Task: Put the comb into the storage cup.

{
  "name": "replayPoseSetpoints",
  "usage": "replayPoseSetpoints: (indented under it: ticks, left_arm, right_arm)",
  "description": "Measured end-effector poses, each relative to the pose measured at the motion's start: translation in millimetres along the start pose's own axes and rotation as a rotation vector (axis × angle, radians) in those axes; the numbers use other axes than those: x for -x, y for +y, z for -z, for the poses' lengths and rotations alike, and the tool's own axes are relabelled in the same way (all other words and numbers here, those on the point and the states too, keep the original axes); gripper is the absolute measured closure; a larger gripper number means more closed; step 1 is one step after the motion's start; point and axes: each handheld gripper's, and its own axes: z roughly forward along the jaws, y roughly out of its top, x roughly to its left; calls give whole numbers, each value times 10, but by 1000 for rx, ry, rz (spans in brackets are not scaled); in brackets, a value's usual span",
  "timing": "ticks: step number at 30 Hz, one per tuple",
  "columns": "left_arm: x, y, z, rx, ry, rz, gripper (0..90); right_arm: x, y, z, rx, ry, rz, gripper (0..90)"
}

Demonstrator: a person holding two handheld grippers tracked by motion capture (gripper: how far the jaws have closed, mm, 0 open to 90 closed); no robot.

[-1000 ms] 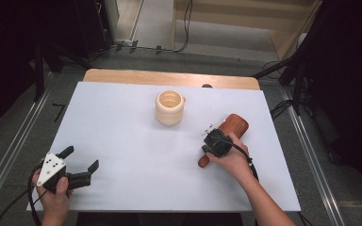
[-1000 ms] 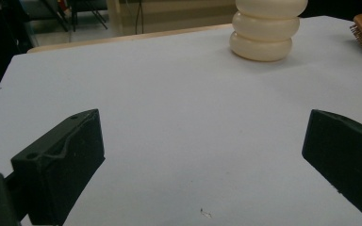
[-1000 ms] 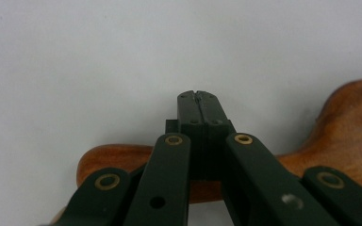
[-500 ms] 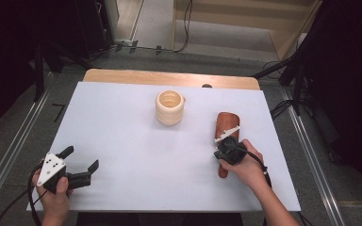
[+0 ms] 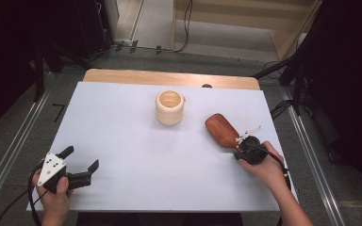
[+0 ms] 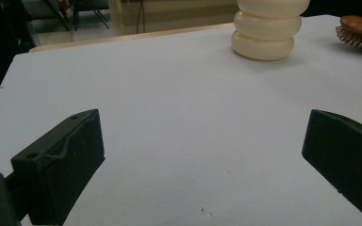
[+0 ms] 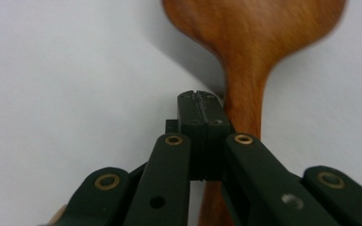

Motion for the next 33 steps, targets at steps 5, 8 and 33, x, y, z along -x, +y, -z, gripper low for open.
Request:
replayPoseSetpoints:
  ticks: [5, 8, 33]
  left_arm:
    - [2, 0, -3, 0, 0, -1, 0]
    - [2, 0, -2, -1, 1, 0, 0]
    - [1, 0, -5, -1, -2, 0, 0]
  right_arm:
    - [102, -35, 1, -7, -28, -3, 884]
    - [121, -52, 6, -11, 12, 56, 883]
    - [331, 239, 290, -2, 35, 63, 0]
